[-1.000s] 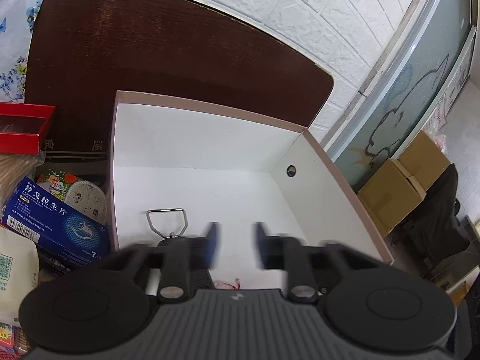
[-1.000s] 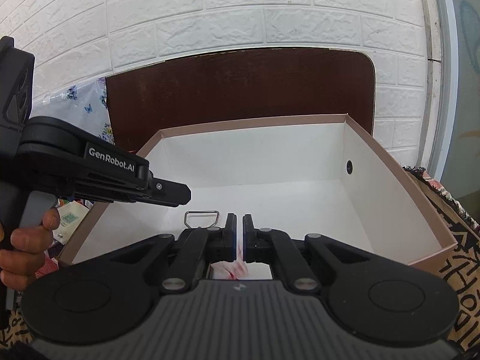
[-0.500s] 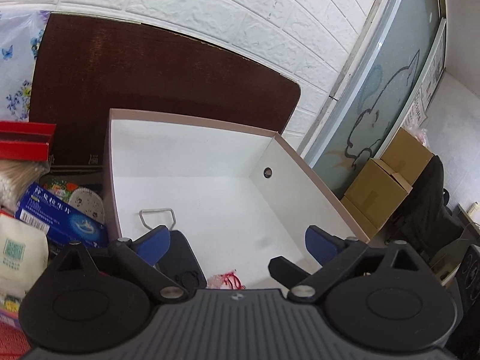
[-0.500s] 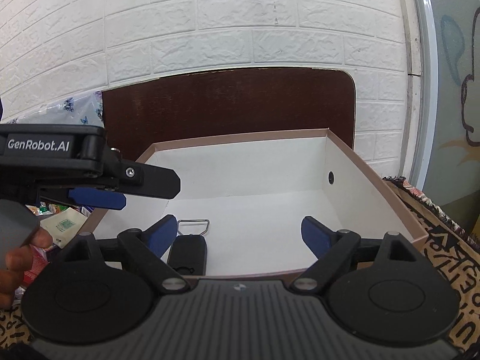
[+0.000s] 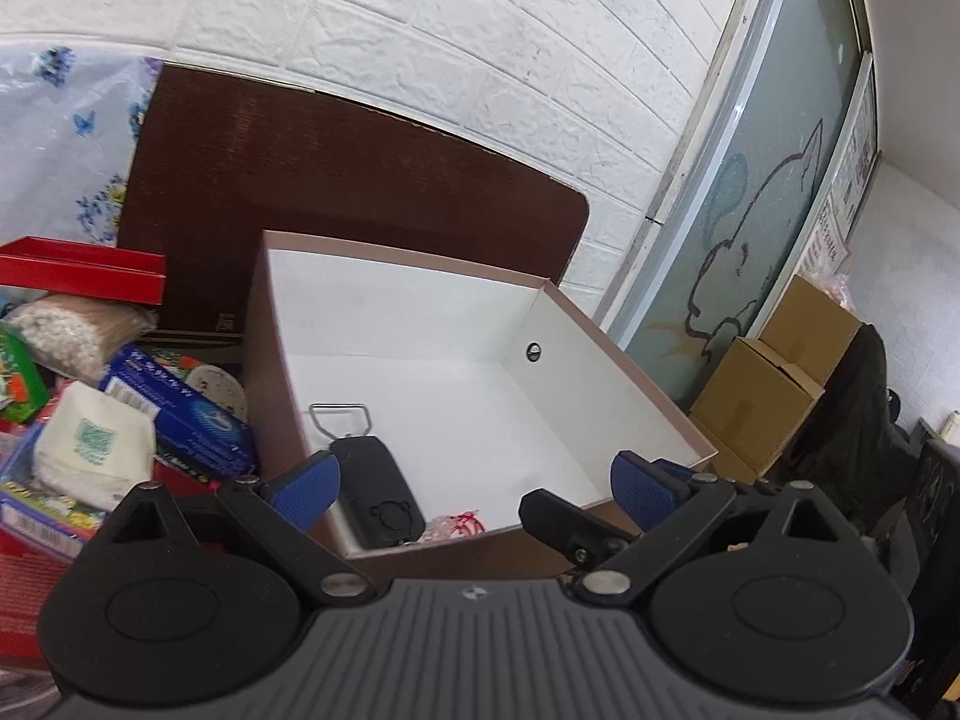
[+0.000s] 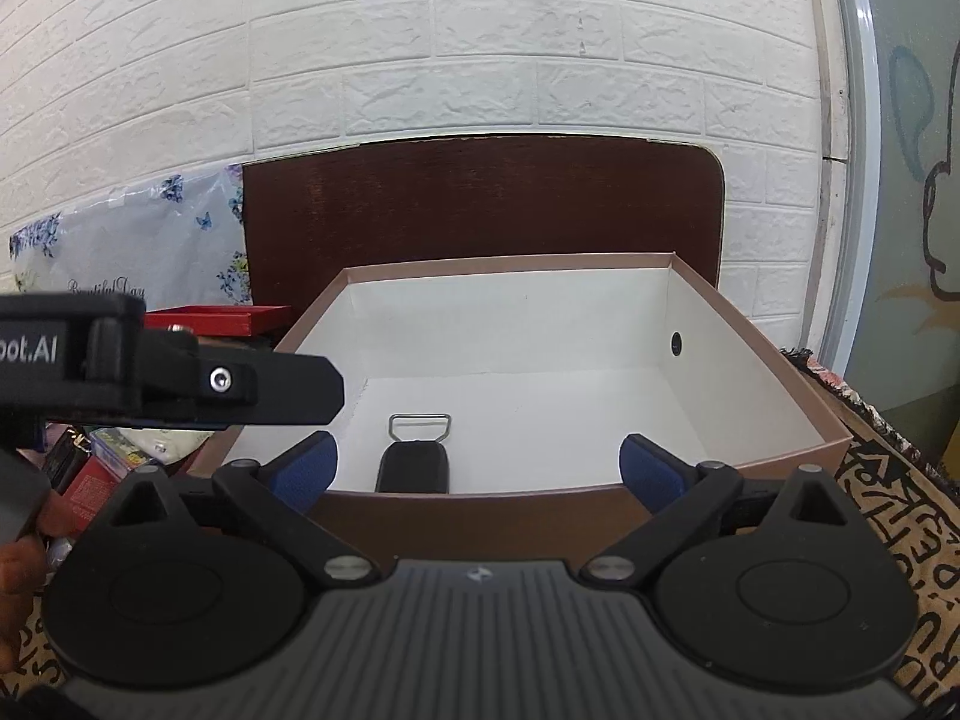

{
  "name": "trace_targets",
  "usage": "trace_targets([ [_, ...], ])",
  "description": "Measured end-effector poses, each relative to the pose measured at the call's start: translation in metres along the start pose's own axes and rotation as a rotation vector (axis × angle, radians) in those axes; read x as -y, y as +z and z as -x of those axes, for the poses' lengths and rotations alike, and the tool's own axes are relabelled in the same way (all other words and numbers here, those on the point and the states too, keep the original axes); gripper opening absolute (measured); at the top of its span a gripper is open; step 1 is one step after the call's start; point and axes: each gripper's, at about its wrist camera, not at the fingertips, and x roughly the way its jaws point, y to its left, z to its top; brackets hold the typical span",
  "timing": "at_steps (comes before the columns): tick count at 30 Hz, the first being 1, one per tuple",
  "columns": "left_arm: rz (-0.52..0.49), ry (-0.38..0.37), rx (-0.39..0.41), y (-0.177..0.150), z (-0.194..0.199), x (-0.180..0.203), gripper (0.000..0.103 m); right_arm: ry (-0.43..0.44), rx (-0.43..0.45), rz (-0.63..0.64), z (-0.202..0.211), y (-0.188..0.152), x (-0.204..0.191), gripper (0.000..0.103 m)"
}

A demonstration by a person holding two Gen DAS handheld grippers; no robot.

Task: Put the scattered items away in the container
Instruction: 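Raise the left tool out of the box, then move the left tool toward the blue tape roll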

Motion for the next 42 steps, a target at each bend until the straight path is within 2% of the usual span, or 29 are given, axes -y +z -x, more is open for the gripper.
trace_targets([
  [8,0.021,0.05,0.028,-0.014,0.027,-0.008,0.1,0.007,-0.009,0.006,0.013,-0.003,-0.016,0.098],
  [13,0.015,0.108,0.038,-0.022,0.044,-0.01,0.1,0.032,-0.022,0.025,0.023,-0.006,-0.032,0.098],
  [24,0.055,0.124,0.041,-0.047,0.083,-0.03,0.1,0.103,-0.078,0.026,0.029,-0.021,-0.075,0.098],
  [35,0.17,0.316,0.03,-0.099,0.153,-0.098,0.1,0.277,-0.232,0.107,0.01,-0.067,-0.158,0.098],
  [42,0.274,0.368,0.077,-0.093,0.177,-0.143,0.099,0.442,-0.199,0.206,0.015,-0.078,-0.202,0.098],
])
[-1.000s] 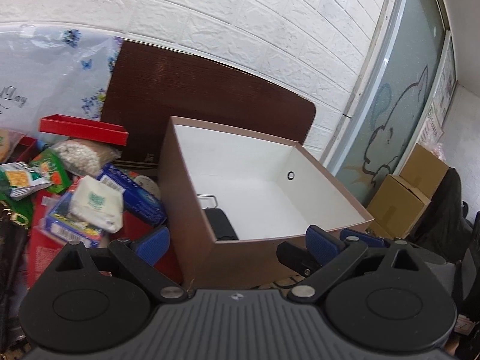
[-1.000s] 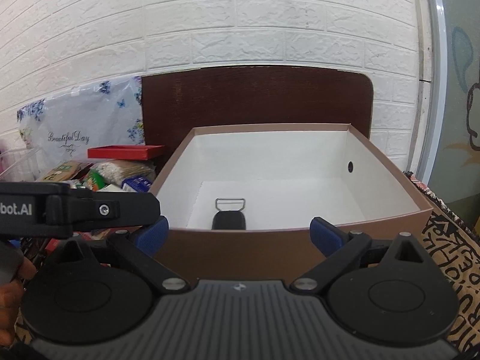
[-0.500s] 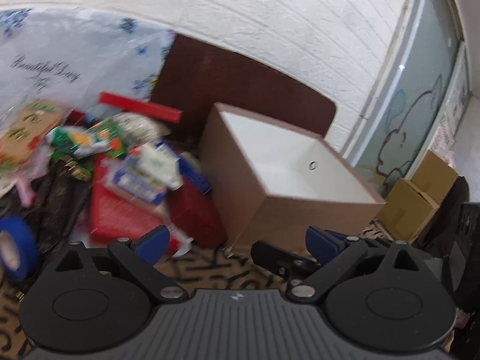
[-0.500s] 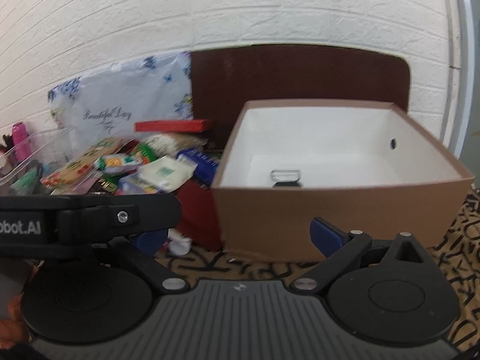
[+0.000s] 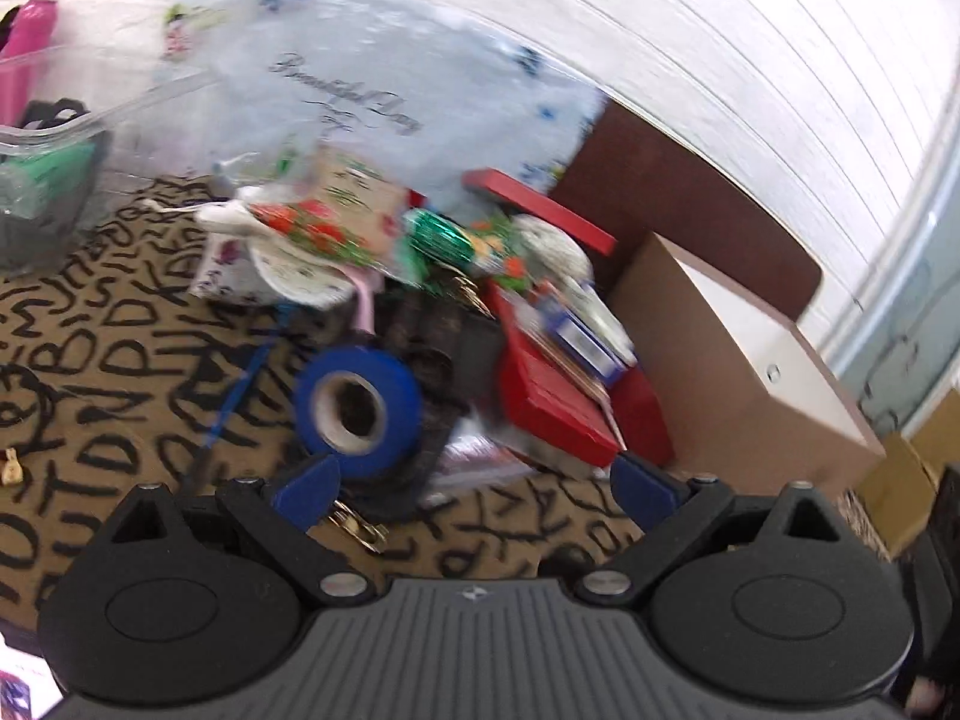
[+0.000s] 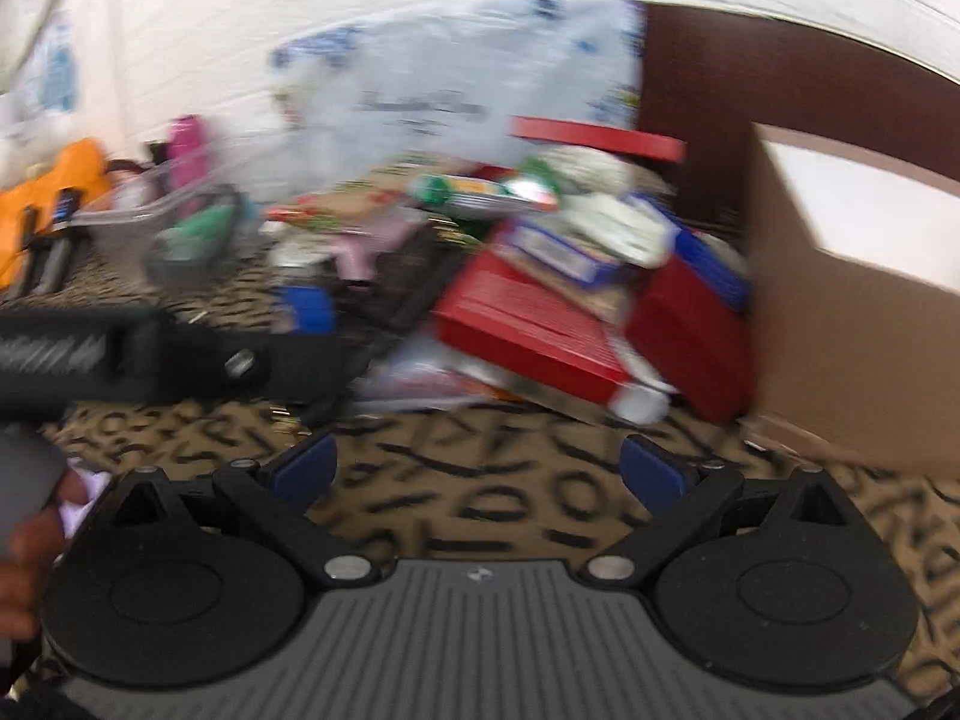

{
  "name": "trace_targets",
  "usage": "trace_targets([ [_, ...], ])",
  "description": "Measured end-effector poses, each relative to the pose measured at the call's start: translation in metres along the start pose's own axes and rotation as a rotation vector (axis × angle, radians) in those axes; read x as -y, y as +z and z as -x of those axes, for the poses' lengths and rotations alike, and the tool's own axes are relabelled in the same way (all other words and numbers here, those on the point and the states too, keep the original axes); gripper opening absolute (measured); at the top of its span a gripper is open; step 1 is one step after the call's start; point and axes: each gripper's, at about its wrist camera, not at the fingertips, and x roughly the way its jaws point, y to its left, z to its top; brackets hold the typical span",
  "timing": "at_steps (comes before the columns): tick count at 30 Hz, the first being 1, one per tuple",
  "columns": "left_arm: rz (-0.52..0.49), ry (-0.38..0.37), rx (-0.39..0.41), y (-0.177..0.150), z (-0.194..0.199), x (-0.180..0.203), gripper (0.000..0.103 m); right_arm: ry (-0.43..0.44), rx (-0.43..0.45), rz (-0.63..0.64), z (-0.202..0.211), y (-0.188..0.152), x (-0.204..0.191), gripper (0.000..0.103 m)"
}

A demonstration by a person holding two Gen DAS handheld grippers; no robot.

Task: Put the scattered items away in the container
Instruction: 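Move the left tool toward the blue tape roll, then close the left tool on the blue tape roll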

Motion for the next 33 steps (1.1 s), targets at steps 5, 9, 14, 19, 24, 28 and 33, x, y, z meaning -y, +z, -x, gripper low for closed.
trace_targets([
  [5,-0.062,0.022,0.03,0.026,-0.013,-0.009,0.098,0.047,0.023,0.06,-0.017,0.014,-0.02,0.096],
  [9,-0.055,0.012,0.013,0.039,-0.025,-0.02,0.091,0.072,0.03,0.113,-0.033,0.021,-0.033,0.084],
  [14,-0.021,-0.002,-0.038,0.047,-0.038,-0.033,0.069,0.095,0.025,0.145,-0.054,0.031,-0.048,0.069],
  [19,-0.003,0.019,-0.052,0.046,-0.04,-0.041,0.042,0.125,0.022,0.168,-0.066,0.037,-0.06,0.054],
  [24,0.056,-0.014,-0.052,0.045,-0.021,-0.052,0.016,0.131,0.05,0.243,-0.057,0.033,-0.07,0.025],
  [28,0.025,-0.01,-0.044,0.03,0.013,-0.052,0.016,0.163,0.113,0.419,-0.029,0.02,-0.085,0.022],
  [33,0.056,0.004,-0.16,-0.006,0.036,-0.06,0.022,0.268,0.06,0.561,-0.01,-0.007,-0.103,0.022],
])
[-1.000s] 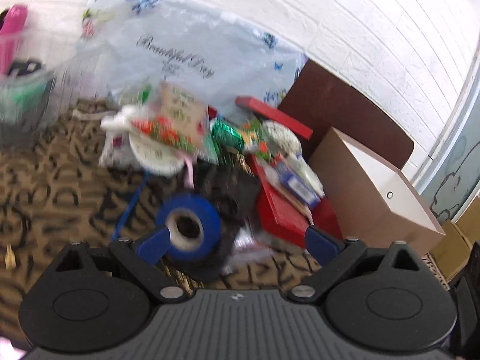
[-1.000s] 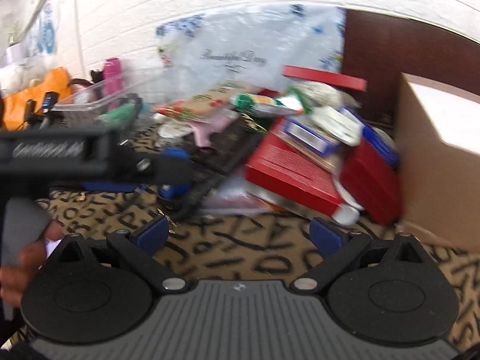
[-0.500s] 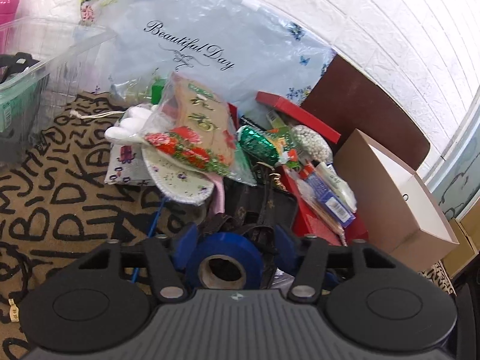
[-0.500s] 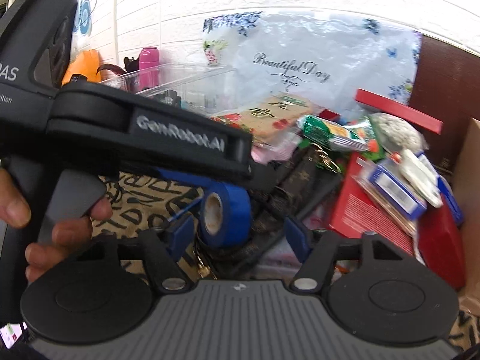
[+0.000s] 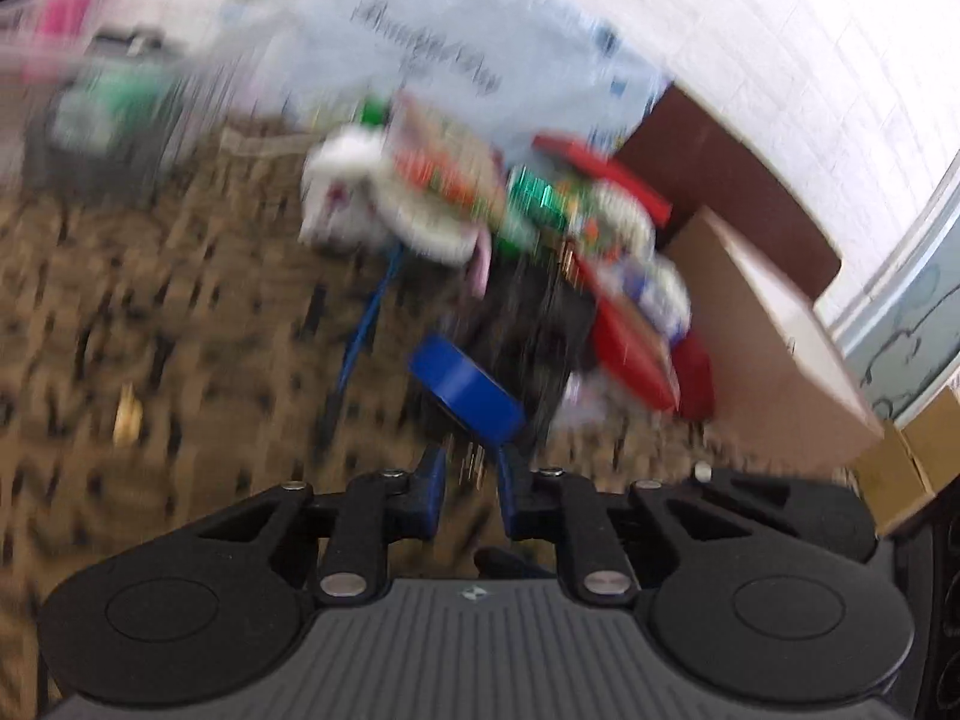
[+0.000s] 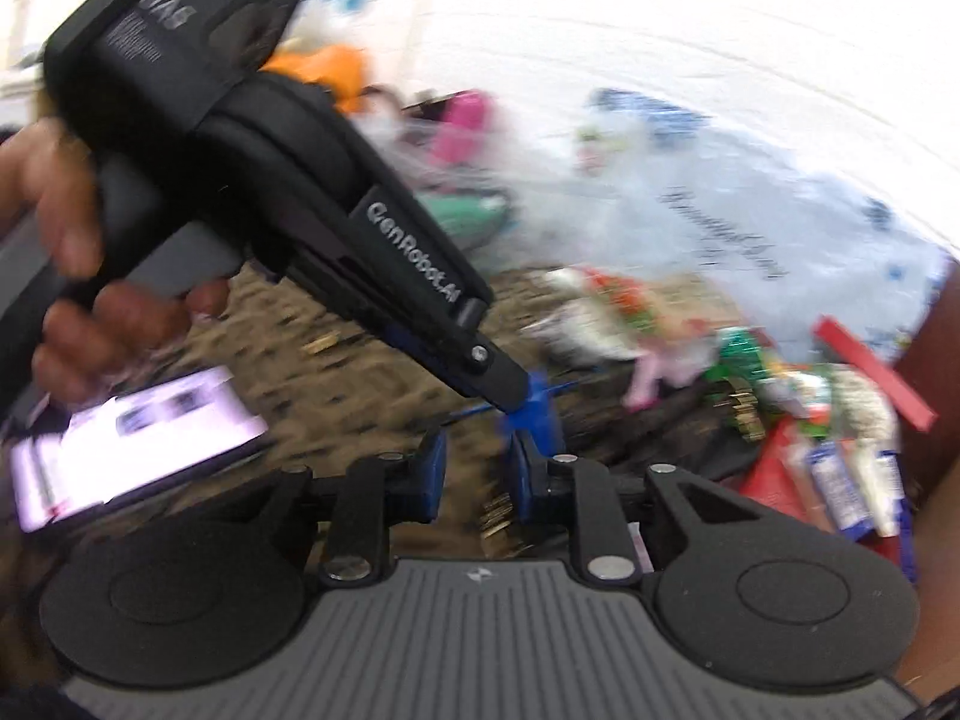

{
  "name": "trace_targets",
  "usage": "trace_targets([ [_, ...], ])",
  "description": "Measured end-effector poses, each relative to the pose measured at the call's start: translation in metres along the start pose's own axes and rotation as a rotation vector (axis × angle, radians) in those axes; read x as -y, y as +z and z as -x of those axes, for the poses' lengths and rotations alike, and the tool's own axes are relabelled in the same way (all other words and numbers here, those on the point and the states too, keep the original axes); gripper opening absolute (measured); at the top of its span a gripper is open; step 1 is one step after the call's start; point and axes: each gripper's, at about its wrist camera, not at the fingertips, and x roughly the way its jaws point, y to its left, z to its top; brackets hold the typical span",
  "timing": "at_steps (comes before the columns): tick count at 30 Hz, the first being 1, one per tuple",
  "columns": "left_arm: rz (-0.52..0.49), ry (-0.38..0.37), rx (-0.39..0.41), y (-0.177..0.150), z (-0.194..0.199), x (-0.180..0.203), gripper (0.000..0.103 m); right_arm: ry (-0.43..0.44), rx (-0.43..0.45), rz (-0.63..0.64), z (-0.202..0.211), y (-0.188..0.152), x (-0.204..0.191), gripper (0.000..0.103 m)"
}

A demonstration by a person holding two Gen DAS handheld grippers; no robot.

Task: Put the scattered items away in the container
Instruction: 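Close the left tool on the blue tape roll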

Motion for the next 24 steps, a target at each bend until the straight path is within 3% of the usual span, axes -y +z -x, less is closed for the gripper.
trace_targets([
  [3,-0.013,0.057,0.003,-0.015,0.004,-0.002,0.049,0.044,-0.017,0.002,0.006,-0.006,-0.011,0.022],
  [4,-0.012,0.073,0.019,-0.016,0.005,-0.003,0.052,0.038,-0.017,-0.007,0.008,-0.007,-0.012,0.022],
  [9,0.03,0.074,0.081,0.001,0.002,-0.014,0.054,-0.038,-0.016,-0.102,0.007,-0.003,0.008,0.022],
  [13,0.034,0.111,0.084,0.012,-0.012,-0.02,0.055,-0.078,-0.025,-0.169,0.0,-0.004,0.021,0.022],
  [17,0.055,0.104,0.061,0.019,-0.024,-0.029,0.052,-0.074,-0.008,-0.231,-0.015,0.003,0.029,0.022],
  [21,0.052,0.061,0.023,0.02,-0.032,-0.035,0.019,-0.057,-0.004,-0.284,-0.03,0.009,0.034,0.022],
  [24,0.046,0.035,0.001,0.018,-0.038,-0.036,0.02,-0.069,-0.054,-0.332,-0.043,0.006,0.038,0.023],
])
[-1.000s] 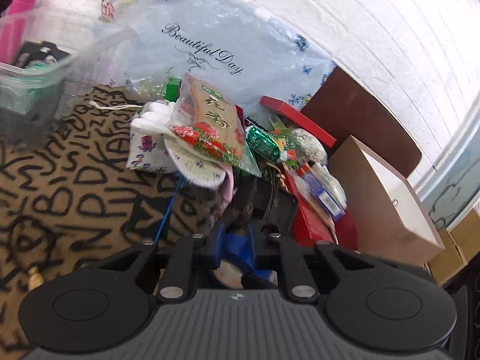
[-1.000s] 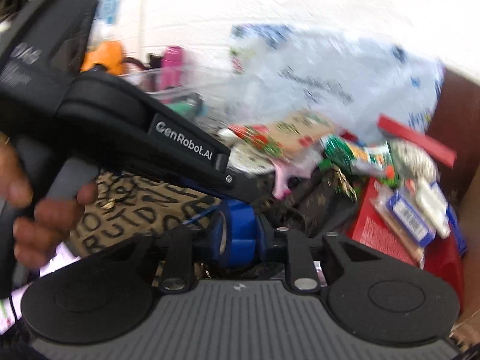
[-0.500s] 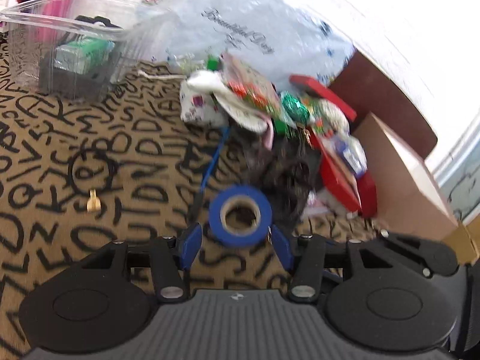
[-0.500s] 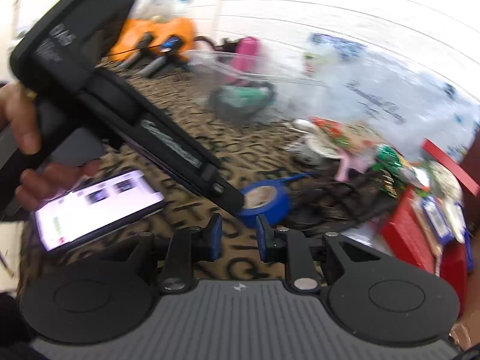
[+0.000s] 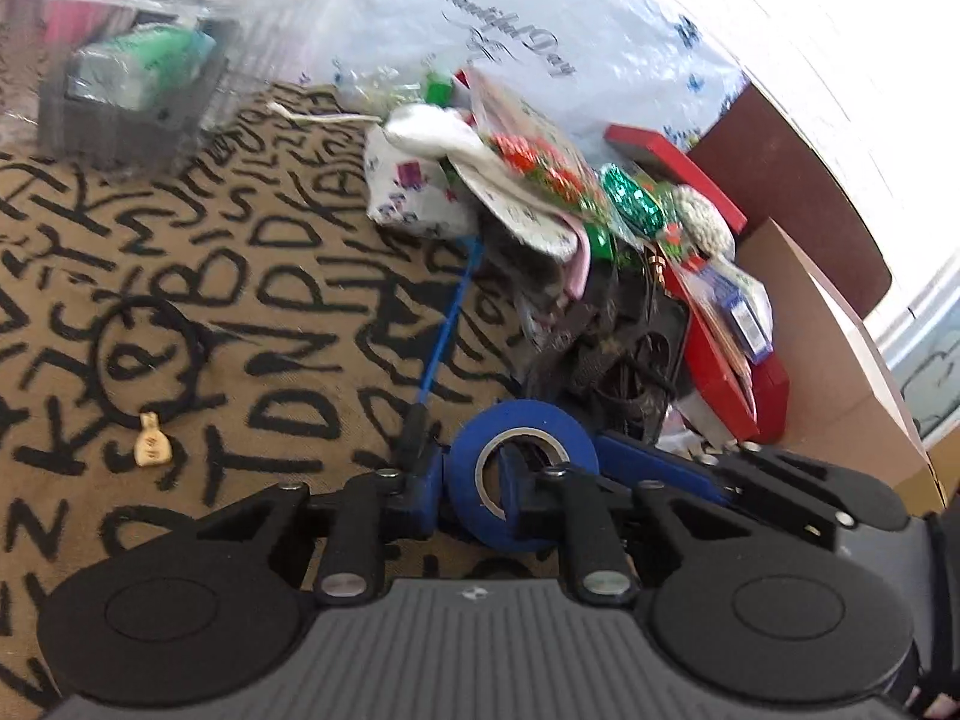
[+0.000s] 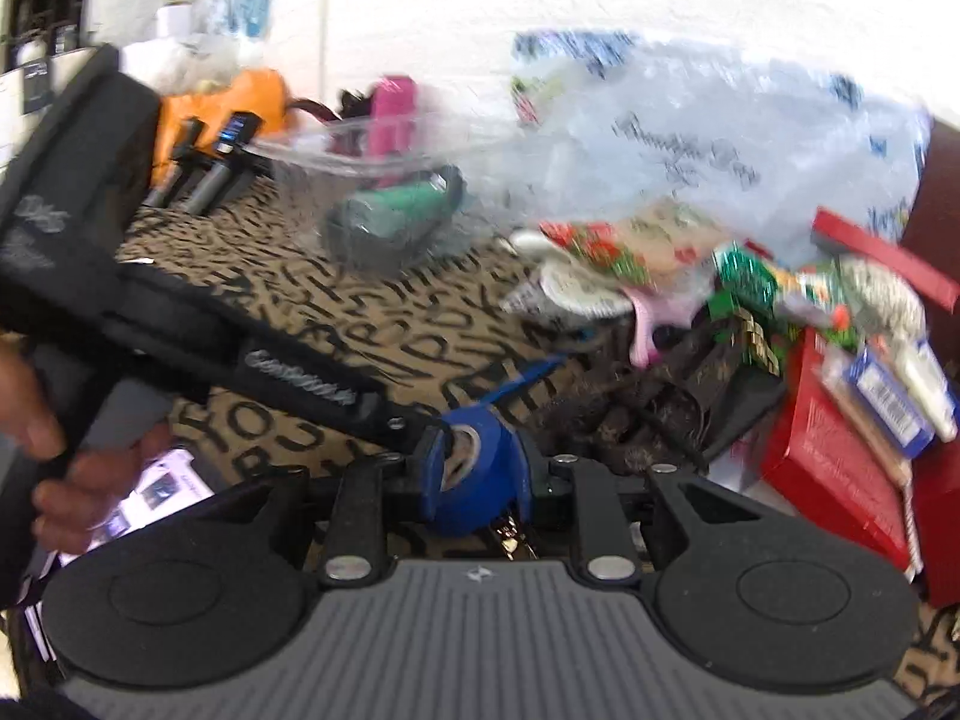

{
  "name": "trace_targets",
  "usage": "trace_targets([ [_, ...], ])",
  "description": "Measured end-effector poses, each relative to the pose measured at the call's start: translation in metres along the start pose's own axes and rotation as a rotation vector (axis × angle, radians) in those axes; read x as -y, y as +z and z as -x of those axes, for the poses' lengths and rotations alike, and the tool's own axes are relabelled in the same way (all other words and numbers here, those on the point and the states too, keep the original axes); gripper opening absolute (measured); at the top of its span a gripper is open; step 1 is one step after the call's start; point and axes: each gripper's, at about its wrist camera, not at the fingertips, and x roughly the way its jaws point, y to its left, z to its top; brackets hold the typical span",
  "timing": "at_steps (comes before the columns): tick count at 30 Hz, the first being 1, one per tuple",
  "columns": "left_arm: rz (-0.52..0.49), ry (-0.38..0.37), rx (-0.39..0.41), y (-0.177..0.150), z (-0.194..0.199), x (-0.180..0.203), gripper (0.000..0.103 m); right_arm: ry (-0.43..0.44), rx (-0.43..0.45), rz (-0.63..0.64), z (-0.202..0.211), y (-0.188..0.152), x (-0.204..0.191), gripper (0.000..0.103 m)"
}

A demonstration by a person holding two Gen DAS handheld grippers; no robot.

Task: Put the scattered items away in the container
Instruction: 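Close the left tool on the blue tape roll, then lift the tape roll with the left tool and carry it into the box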

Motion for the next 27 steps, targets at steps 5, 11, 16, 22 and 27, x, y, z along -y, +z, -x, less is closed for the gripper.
trace_targets([
  [5,-0.013,0.012,-0.009,-0.004,-0.004,0.006,0.018,0.003,-0.017,-0.031,-0.001,-0.004,0.003,0.022],
  [11,-0.085,0.019,-0.041,-0.015,0.01,0.036,0.018,0.021,-0.025,-0.072,0.021,-0.008,0.013,0.017],
  [16,-0.131,-0.02,-0.107,-0.037,0.003,0.071,0.018,-0.001,-0.069,-0.092,0.056,-0.028,0.023,0.017],
  [22,-0.209,-0.12,-0.134,-0.056,-0.016,0.112,0.022,-0.081,-0.097,-0.245,0.098,-0.063,0.057,0.017],
  [27,-0.261,-0.07,-0.123,-0.063,-0.027,0.129,0.029,-0.134,-0.074,-0.321,0.106,-0.082,0.071,0.018],
])
